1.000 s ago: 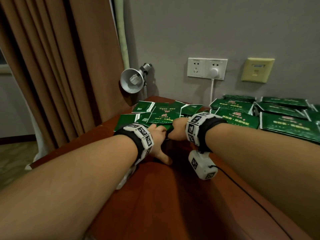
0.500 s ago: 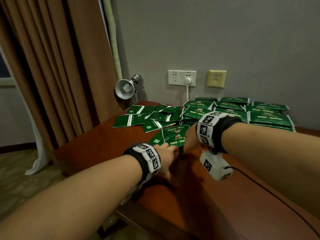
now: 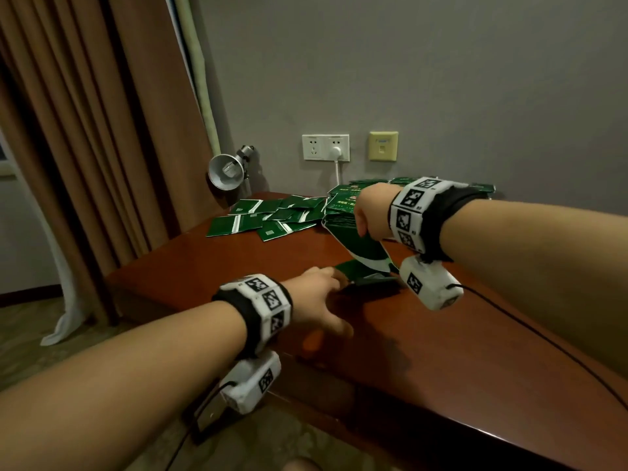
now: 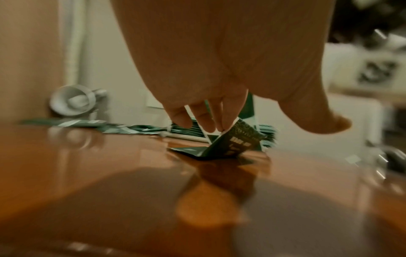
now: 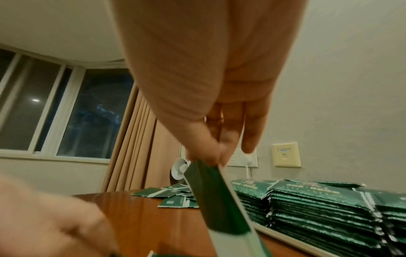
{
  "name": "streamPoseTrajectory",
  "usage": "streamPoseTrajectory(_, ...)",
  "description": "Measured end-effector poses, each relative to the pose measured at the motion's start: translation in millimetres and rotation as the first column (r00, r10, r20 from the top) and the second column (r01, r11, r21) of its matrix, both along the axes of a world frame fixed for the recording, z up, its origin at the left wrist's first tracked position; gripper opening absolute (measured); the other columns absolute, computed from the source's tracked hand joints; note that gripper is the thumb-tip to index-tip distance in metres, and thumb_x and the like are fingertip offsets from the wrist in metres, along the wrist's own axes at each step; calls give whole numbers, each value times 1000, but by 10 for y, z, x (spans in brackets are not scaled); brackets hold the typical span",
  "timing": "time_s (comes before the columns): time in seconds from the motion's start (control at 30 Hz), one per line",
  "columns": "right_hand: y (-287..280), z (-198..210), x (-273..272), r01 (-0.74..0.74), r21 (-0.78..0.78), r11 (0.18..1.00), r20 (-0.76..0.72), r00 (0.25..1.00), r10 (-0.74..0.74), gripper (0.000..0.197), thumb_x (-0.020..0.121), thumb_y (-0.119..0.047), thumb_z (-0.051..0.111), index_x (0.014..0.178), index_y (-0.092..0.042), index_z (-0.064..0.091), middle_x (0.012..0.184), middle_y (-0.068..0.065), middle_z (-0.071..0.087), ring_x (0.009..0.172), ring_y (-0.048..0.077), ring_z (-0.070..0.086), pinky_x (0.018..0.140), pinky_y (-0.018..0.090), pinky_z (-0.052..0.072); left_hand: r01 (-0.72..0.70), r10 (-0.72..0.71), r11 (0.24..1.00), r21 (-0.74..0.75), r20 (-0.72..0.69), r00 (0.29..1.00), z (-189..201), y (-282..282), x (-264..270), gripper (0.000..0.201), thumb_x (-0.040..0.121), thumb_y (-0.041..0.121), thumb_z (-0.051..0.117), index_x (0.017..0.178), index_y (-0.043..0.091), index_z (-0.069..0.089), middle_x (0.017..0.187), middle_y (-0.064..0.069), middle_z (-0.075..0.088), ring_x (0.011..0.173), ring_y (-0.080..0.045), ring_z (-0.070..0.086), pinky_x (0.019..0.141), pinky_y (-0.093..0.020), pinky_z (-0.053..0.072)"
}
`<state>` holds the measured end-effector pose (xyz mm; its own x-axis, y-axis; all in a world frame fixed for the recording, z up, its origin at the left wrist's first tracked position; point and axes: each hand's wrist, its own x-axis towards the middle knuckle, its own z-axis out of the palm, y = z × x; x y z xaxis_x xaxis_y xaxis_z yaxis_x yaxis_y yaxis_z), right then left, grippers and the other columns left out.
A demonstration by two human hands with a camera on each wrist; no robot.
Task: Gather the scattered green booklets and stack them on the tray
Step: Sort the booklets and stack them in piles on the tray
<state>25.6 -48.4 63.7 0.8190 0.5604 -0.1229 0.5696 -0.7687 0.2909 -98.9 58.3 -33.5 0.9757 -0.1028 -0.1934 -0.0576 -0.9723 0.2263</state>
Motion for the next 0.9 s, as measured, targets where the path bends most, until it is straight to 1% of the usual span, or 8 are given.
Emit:
streamPoseTrajectory(0.1,7,-46,-107,-58,135,989,24,998,55,25,86,-12,63,111,-12,61,110,7,63,95,27,63,84,36,55,-160,154,963,-218,-48,987,11,241,-33,79,79,49,73,145,18,42,146,7,37,125,-12,43,98,-23,34)
streamPoseTrajectory(0.2,30,-77,-65,-109,243,964,92,992,89,28,84,-2,60,111,-9,59,103,11,62,90,30,62,78,37,54,-336,299,785,-521,-157,941,-8,472,-24,72,73,49,75,136,24,52,115,-6,64,85,-22,59,79,-37,53)
streamPoseTrajectory(0.27,89,-69,-26,-141,263,954,134,985,109,27,83,-2,62,109,-8,62,101,12,62,90,31,62,78,38,54,-408,378,707,-577,-180,908,-29,589,17,78,62,60,71,131,25,57,99,-7,63,74,-21,54,62,-31,49)
streamPoseTrajectory(0.37,183,-111,25,-181,273,945,154,978,143,26,83,-1,61,108,-8,64,101,12,62,91,31,62,78,37,54,-495,478,665,-560,-190,857,-58,676,99,86,60,76,63,123,18,61,92,-4,64,72,-16,53,62,-28,43)
streamPoseTrajectory(0.53,304,-386,123,-300,274,914,242,941,236,27,83,5,53,107,-6,54,104,14,59,97,34,57,85,45,51,-579,589,738,-346,-89,803,-146,724,308,33,88,49,62,98,17,59,102,-11,64,82,-24,64,71,-32,52)
streamPoseTrajectory(0.67,444,-579,250,-353,265,897,214,929,302,28,88,-1,51,115,-8,53,111,12,58,103,33,55,86,42,49,-446,453,892,-76,170,875,-272,622,470,44,87,37,61,126,19,53,124,-9,44,114,-31,50,94,-41,48)
streamPoseTrajectory(0.77,561,-754,388,-324,227,918,83,946,314,34,89,-13,59,123,-12,52,115,8,60,103,29,59,83,37,50,-289,286,955,67,57,957,-385,508,576,41,86,43,61,117,17,53,120,-9,42,118,-30,42,98,-41,43)
streamPoseTrajectory(0.9,556,-974,620,-225,127,966,27,974,224,42,85,-23,64,123,-14,48,110,8,59,98,28,59,78,37,53,-224,225,968,111,3,974,-429,535,725,64,81,53,64,135,23,46,128,-8,41,120,-29,38,100,-44,41)
